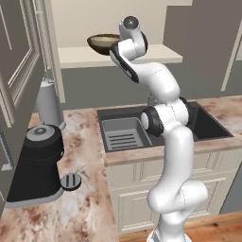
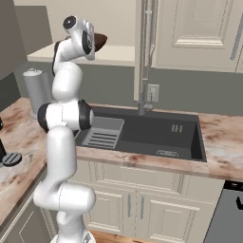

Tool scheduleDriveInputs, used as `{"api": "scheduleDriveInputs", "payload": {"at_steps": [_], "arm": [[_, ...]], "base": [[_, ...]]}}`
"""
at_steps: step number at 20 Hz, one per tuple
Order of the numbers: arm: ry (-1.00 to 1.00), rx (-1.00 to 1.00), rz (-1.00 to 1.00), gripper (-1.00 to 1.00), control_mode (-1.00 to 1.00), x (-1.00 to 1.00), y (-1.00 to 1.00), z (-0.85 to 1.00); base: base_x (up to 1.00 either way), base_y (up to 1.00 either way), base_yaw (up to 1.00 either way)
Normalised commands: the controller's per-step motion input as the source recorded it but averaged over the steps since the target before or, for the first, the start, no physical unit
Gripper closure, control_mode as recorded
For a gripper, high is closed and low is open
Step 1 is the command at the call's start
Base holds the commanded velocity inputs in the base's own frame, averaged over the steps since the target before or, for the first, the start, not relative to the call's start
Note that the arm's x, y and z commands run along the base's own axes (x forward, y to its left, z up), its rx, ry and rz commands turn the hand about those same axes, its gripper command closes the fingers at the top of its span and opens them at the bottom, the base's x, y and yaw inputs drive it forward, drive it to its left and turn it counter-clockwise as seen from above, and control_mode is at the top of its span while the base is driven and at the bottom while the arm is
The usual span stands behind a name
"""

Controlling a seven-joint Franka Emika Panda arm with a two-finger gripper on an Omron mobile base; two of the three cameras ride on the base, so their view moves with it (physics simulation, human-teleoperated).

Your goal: Pick up the bowls on the counter and stack them on top of one another in the open cabinet. Place the smaller bowl on top of the larger bowl.

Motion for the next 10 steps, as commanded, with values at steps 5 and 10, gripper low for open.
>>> {"api": "scheduleDriveInputs", "payload": {"at_steps": [5, 10], "arm": [[0.03, 0.0, -0.01, -1.0, -1.0, -0.07, -0.03, 0.09], [0.02, 0.0, -0.01, -1.0, -1.0, -0.68, -0.12, 0.18]], "base": [[0.0, 0.0, 0.0], [0.0, 0.0, 0.0]]}}
